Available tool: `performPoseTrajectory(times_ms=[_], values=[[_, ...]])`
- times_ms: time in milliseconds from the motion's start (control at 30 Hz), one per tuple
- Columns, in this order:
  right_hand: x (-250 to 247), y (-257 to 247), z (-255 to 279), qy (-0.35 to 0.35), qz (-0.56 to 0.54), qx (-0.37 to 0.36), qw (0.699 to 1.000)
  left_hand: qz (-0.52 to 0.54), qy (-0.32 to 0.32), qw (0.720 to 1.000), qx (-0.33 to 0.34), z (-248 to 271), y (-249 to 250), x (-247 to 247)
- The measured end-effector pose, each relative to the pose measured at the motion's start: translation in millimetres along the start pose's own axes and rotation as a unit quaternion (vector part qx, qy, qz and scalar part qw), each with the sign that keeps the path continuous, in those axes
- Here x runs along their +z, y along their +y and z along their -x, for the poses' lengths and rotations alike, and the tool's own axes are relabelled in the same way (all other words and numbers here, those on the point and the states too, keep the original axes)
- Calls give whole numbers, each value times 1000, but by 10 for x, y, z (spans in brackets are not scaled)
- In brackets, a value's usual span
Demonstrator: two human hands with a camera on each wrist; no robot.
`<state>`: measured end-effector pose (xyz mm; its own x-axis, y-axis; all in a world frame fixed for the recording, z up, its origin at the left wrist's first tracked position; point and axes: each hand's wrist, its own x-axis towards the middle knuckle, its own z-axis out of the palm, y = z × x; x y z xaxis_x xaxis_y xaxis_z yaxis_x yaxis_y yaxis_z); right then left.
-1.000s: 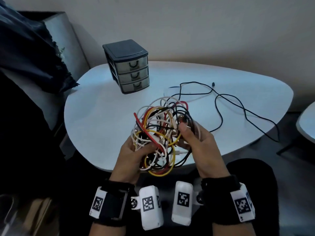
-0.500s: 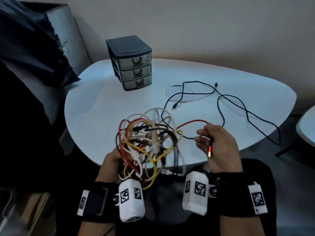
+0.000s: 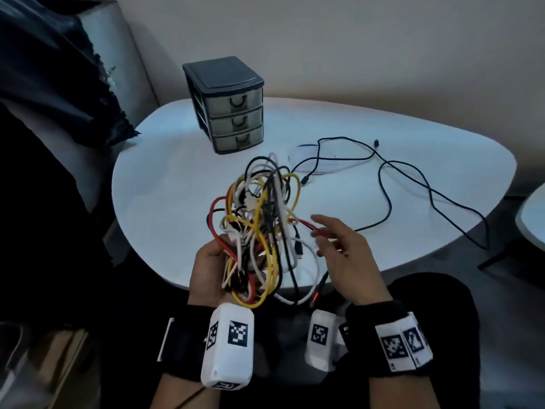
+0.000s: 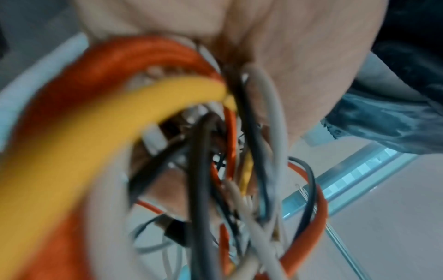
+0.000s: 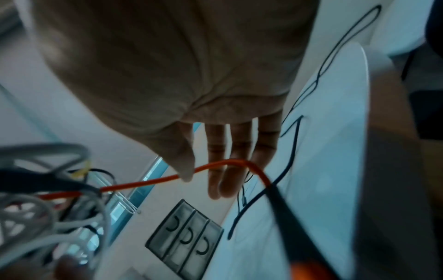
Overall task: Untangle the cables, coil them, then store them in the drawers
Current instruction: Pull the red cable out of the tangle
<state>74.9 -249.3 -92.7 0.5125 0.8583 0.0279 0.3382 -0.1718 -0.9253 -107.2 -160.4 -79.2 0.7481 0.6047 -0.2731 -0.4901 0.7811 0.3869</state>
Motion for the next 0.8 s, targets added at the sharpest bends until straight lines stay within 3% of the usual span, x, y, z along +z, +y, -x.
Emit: performPoseTrajectory(times_ms=[100, 233, 400, 600, 667, 800], values=[[14, -79, -1, -19, -71, -23, 997, -28, 22, 999, 0, -19, -20, 43], [-37, -73, 11, 18, -102, -33, 994, -13, 54, 998, 4, -23, -50, 119], [-140, -59, 7, 40, -109, -54, 992, -17, 9, 999, -32, 14, -123, 177], [-106, -104, 46, -10, -101, -84, 991, -65, 15, 996, -58, -24, -171, 294], [-94, -148, 50, 16, -127, -65, 990, -75, 23, 996, -44, -32, -146, 296], [-84, -112, -6, 131, -132, -21, 982, -80, 63, 994, 30, -117, -74, 334]])
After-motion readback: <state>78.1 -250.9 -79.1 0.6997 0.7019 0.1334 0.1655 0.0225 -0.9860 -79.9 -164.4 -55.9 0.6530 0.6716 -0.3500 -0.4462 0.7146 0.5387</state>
